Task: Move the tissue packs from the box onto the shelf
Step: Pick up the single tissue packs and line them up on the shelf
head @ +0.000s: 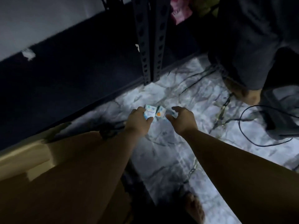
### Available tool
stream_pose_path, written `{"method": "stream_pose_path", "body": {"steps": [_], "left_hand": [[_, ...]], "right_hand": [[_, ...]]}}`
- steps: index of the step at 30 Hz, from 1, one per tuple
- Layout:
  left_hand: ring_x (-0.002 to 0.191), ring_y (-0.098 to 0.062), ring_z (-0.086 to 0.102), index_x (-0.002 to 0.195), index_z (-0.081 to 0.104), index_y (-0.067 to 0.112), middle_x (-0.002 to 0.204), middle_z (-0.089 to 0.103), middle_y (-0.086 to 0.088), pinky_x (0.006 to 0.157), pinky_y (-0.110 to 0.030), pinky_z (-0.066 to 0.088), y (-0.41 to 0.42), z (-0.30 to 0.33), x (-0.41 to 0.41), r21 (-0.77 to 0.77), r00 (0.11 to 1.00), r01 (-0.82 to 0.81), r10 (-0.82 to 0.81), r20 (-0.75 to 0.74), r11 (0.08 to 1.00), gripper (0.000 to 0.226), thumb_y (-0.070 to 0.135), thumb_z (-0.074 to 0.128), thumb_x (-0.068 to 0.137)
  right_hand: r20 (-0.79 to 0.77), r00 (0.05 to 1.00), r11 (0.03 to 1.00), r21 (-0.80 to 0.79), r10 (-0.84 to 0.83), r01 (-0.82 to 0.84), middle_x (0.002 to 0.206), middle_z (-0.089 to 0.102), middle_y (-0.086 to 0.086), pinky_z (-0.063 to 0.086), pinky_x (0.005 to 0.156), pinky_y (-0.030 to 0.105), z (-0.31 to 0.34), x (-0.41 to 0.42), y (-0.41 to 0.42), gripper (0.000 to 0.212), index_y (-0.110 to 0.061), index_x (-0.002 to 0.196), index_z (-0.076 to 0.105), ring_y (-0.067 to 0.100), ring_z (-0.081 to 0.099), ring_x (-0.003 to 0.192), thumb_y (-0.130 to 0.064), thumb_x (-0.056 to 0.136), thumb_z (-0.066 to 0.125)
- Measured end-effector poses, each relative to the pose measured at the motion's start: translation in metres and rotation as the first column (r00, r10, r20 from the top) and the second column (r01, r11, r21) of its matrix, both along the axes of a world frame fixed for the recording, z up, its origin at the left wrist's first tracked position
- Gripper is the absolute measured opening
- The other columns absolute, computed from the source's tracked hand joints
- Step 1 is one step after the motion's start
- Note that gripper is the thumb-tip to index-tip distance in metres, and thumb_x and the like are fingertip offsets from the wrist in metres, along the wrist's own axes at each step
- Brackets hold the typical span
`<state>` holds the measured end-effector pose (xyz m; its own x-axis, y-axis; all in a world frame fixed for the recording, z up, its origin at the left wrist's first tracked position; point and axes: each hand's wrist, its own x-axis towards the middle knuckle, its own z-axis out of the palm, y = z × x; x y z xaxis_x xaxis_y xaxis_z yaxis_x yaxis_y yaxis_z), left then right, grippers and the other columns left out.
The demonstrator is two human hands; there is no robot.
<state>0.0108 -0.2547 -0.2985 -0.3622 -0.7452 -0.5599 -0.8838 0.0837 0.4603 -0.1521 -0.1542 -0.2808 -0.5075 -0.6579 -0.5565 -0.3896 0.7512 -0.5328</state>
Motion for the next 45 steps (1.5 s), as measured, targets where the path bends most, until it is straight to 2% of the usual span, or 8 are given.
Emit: {"method": "stream_pose_path", "body": {"steps": [13, 18, 21, 25, 30, 35, 40, 45], "left_hand": [[0.110, -0.032, 0.066, 0.112, 0.064, 0.008, 0.117, 0.069, -0.016, 0.091, -0.045, 0.056, -0.006, -0.090, -0.015, 0.018, 0.977, -0.209, 0.208, 0.045, 0.978, 0.059, 0.045, 0.085, 0.073], [0.106, -0.031, 0.069, 0.109, 0.065, 0.002, 0.113, 0.072, -0.017, 0.091, -0.044, 0.056, 0.000, -0.060, -0.010, 0.101, 0.956, -0.292, 0.294, -0.009, 0.951, 0.053, 0.034, 0.088, 0.075], [0.100, -0.027, 0.071, 0.108, 0.067, 0.004, 0.107, 0.074, -0.012, 0.086, -0.042, 0.058, 0.006, -0.020, -0.004, 0.138, 0.938, -0.333, 0.343, -0.052, 0.933, 0.052, 0.036, 0.088, 0.073], [0.086, -0.019, 0.071, 0.104, 0.069, 0.005, 0.097, 0.074, -0.003, 0.063, -0.020, 0.054, 0.019, 0.053, 0.006, 0.197, 0.913, -0.360, 0.388, -0.123, 0.912, 0.042, 0.031, 0.086, 0.076], [0.093, -0.022, 0.071, 0.078, 0.054, 0.026, 0.097, 0.073, -0.003, 0.087, -0.039, 0.059, 0.044, 0.173, 0.028, 0.227, 0.845, -0.442, 0.488, -0.219, 0.868, 0.033, 0.024, 0.087, 0.078], [0.090, -0.021, 0.074, 0.084, 0.061, 0.024, 0.097, 0.076, -0.002, 0.084, -0.044, 0.060, 0.065, 0.299, 0.055, 0.267, 0.799, -0.485, 0.546, -0.252, 0.833, 0.025, 0.023, 0.085, 0.081], [0.088, -0.013, 0.073, 0.106, 0.066, 0.012, 0.101, 0.076, 0.003, 0.067, -0.023, 0.054, 0.078, 0.415, 0.085, 0.295, 0.740, -0.541, 0.612, -0.278, 0.788, 0.034, 0.027, 0.085, 0.082], [0.077, -0.004, 0.070, 0.101, 0.063, 0.012, 0.093, 0.074, 0.002, 0.057, -0.011, 0.049, 0.085, 0.521, 0.111, 0.268, 0.660, -0.584, 0.640, -0.393, 0.767, 0.025, 0.017, 0.082, 0.084]], "right_hand": [[-0.052, 0.994, 0.994, 0.066, 0.091, -0.088, 0.120, 0.060, 0.015, 0.051, 0.092, 0.041, -0.098, -0.006, -0.012, 0.043, -0.015, 0.124, 0.067, 0.035, 0.056, 0.110, -0.036, 0.087, 0.074], [0.058, 0.996, 0.997, 0.036, -0.074, 0.072, 0.093, 0.062, 0.004, 0.035, 0.057, 0.026, -0.068, -0.004, -0.007, 0.030, -0.011, 0.101, 0.065, 0.020, 0.054, 0.080, -0.034, 0.088, 0.078], [0.114, 0.980, 0.986, -0.010, -0.164, 0.166, 0.075, 0.055, -0.006, 0.032, 0.052, 0.024, -0.029, 0.000, 0.002, 0.032, -0.014, 0.091, 0.058, 0.013, 0.052, 0.069, -0.037, 0.086, 0.080], [0.211, 0.945, 0.958, -0.093, -0.248, 0.272, 0.085, 0.071, 0.001, 0.050, 0.068, 0.032, 0.045, 0.011, 0.015, 0.030, -0.010, 0.092, 0.067, 0.020, 0.067, 0.082, -0.034, 0.083, 0.084], [0.314, 0.911, 0.937, -0.136, -0.267, 0.322, 0.086, 0.074, 0.009, 0.054, 0.069, 0.041, 0.163, 0.033, 0.032, 0.030, -0.007, 0.090, 0.068, 0.025, 0.071, 0.079, -0.032, 0.083, 0.083], [0.353, 0.900, 0.931, -0.161, -0.254, 0.326, 0.081, 0.074, 0.003, 0.056, 0.070, 0.041, 0.290, 0.056, 0.049, 0.022, -0.016, 0.083, 0.067, 0.022, 0.071, 0.076, -0.031, 0.084, 0.083], [0.378, 0.904, 0.933, -0.207, -0.200, 0.293, 0.071, 0.067, -0.005, 0.046, 0.060, 0.028, 0.411, 0.073, 0.061, 0.023, -0.016, 0.083, 0.065, 0.006, 0.060, 0.059, -0.032, 0.087, 0.081], [0.382, 0.918, 0.937, -0.266, -0.111, 0.224, 0.081, 0.069, 0.008, 0.048, 0.065, 0.033, 0.508, 0.090, 0.061, 0.032, -0.004, 0.091, 0.065, 0.015, 0.062, 0.069, -0.033, 0.088, 0.079]]}}
